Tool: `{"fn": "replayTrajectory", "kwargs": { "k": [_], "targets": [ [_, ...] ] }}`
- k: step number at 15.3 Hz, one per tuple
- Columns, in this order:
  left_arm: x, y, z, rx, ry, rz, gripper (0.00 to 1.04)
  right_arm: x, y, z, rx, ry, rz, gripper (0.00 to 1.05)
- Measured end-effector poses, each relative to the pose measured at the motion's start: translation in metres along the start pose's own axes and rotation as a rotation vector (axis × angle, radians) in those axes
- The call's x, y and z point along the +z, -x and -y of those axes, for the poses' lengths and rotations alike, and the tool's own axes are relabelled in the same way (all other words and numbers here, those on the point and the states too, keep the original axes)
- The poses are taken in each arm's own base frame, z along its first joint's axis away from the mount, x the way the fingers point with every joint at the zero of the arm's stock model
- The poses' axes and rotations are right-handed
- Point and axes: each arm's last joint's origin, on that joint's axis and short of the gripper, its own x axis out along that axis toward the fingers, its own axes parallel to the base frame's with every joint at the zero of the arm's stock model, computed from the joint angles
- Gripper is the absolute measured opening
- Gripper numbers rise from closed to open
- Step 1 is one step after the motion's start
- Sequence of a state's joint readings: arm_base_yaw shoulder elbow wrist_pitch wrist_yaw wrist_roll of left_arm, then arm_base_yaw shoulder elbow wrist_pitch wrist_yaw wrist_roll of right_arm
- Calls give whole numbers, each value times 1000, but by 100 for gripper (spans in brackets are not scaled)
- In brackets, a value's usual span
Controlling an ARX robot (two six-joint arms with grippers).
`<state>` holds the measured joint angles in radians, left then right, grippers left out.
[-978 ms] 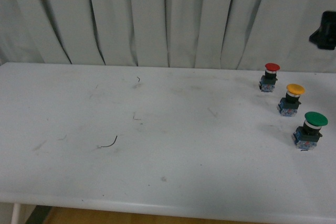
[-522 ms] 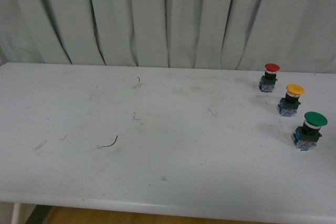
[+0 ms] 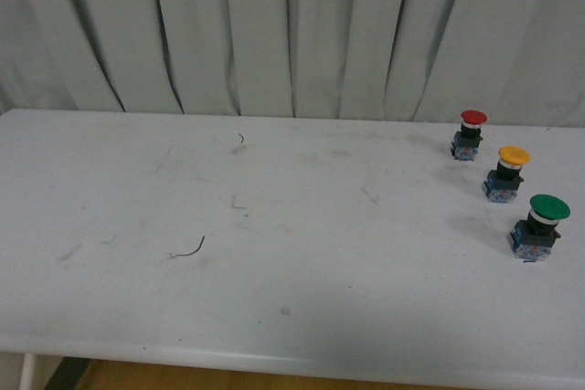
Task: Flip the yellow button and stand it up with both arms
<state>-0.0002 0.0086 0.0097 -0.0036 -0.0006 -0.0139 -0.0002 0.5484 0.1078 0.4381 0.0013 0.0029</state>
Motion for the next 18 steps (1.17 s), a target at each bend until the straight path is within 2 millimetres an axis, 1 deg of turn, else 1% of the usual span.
{"fn": "replayTrajectory", "kwargs": {
  "k": [3, 7, 8, 9, 16, 18],
  "targets": [
    [0, 0, 0, 0, 0, 0, 98, -9, 10, 0, 0, 0, 3, 2],
    [0, 0, 0, 0, 0, 0, 98, -15, 18, 0, 0, 0, 1, 2],
    [0, 0, 0, 0, 0, 0, 98, -17, 19, 0, 0, 0, 30, 2],
    [0, 0, 0, 0, 0, 0, 98, -22, 21, 0, 1, 0, 2, 2],
    [0, 0, 0, 0, 0, 0, 98, -21, 30, 0, 1, 0, 16, 2],
    [0, 0, 0, 0, 0, 0, 98, -23, 33, 0, 1, 0, -6, 2]
  ]
}}
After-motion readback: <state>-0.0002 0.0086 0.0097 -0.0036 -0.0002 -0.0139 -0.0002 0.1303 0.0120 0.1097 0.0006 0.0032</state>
